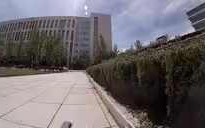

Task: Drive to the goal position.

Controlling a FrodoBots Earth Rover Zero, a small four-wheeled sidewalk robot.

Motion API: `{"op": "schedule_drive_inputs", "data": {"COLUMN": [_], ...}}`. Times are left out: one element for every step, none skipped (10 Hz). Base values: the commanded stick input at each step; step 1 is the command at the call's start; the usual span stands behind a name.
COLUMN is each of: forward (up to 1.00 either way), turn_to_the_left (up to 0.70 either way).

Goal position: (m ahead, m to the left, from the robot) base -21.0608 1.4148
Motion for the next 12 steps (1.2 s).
{"op": "schedule_drive_inputs", "data": {"forward": [0.1,0.1,0.1,0.1,0.1,0.1,0.1,0.1,0.1,0.1,0.1,0.1], "turn_to_the_left": [0.0,0.0,0.0,0.0,0.0,0.0,0.0,0.0,0.0,0.0,0.0,0.0]}}
